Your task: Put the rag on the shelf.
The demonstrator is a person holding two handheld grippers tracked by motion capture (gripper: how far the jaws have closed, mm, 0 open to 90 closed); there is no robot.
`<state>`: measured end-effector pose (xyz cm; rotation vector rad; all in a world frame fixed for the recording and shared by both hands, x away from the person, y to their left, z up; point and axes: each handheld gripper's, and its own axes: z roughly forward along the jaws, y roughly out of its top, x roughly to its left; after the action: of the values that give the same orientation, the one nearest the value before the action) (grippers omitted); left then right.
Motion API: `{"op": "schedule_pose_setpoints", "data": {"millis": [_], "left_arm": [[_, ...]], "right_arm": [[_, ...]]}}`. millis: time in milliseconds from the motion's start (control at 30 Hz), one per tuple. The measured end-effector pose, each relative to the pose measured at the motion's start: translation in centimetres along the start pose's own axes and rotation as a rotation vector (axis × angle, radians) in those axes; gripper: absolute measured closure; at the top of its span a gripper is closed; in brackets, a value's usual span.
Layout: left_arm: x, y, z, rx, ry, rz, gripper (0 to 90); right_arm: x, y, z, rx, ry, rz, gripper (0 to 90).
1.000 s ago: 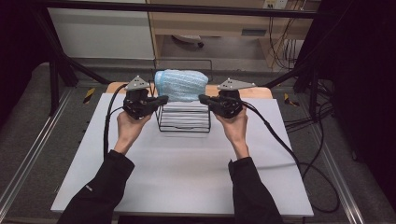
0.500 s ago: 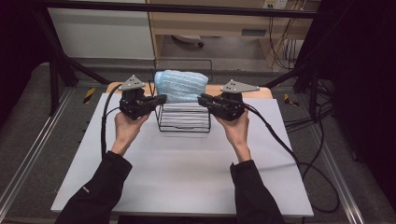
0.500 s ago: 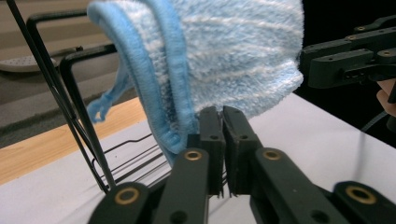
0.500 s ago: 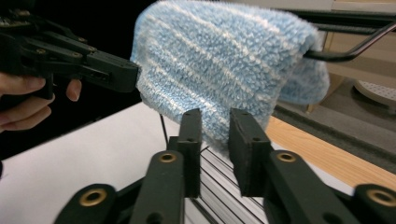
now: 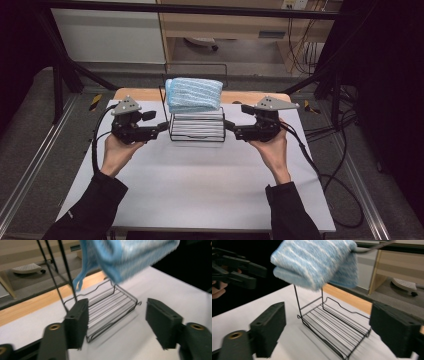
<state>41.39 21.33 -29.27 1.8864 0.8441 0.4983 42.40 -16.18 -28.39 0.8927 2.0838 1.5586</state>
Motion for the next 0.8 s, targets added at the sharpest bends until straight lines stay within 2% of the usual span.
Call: {"op": "schedule_pose_setpoints", "data": {"millis": [67, 167, 233, 400, 567, 800], "left_arm": [[0.2, -1.1, -0.3, 0.007, 0.015, 0.004, 29.9], [0.4, -2.6, -0.7, 0.015, 0.015, 0.001, 22.1], [0.5, -3.6, -0.9, 0.016, 0.009, -0.002, 17.8], [0.5, -6.0, -0.9, 0.046, -0.007, -0.018, 10.7], [0.3, -8.8, -0.8, 0.078, -0.011, -0.017, 9.4], [1.0, -12.4, -1.0, 0.092, -0.001, -0.072, 9.5]], "right_arm": [[-0.2, -0.8, -0.5, 0.012, -0.007, 0.008, 9.2], [-0.4, -2.2, -1.1, 0.037, 0.002, 0.052, 5.8], [-0.5, -3.3, -1.4, 0.029, 0.021, 0.06, 4.9], [-0.5, -6.0, -1.7, 0.06, 0.018, 0.072, 1.0], [-0.6, -8.8, -2.1, 0.123, 0.022, 0.063, 0.7], [-1.3, -12.5, -3.3, 0.169, 0.01, 0.075, 0.6]]}}
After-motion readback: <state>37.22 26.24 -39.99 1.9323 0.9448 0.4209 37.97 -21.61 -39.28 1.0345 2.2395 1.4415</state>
